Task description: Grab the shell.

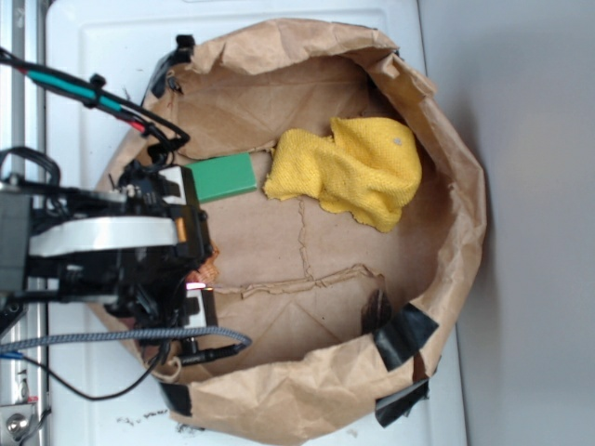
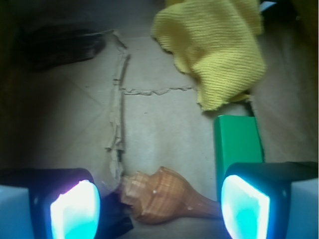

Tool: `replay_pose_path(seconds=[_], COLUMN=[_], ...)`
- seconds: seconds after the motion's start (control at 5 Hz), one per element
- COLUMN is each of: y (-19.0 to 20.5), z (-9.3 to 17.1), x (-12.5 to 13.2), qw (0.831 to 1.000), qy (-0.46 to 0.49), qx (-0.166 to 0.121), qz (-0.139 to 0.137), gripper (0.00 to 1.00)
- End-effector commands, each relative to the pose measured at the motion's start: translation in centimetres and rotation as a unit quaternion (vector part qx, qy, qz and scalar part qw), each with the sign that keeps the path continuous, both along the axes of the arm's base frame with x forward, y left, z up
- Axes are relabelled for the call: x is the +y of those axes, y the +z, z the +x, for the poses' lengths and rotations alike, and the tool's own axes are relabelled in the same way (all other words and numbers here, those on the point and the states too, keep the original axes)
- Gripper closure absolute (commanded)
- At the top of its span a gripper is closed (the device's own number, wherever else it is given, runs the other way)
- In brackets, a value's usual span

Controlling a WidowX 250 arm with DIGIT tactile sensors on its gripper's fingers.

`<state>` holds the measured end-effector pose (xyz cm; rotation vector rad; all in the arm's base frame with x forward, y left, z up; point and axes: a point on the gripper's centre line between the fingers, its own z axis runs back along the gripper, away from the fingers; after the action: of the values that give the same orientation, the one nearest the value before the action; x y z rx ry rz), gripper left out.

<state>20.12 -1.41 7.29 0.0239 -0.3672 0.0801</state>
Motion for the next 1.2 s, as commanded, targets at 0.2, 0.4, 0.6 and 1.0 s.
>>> replay_pose_path(seconds=[0.2,0.4,0.6,1.0], y=[0.1,0.4,0.7,2.3], z=[0.3,0.8,1.6,1.6], x=[-0.4,-0.1,0.4,1.6], qw=[0.999,0.995,0.973,0.953], qy=[-0.032,-0.102,-0.225,-0.291], qx=[-0.005,-0.008,0.049,0.078], qz=[0.018,0.019,0.009,-0.005], gripper=[0.0,0.0,0.0,0.0])
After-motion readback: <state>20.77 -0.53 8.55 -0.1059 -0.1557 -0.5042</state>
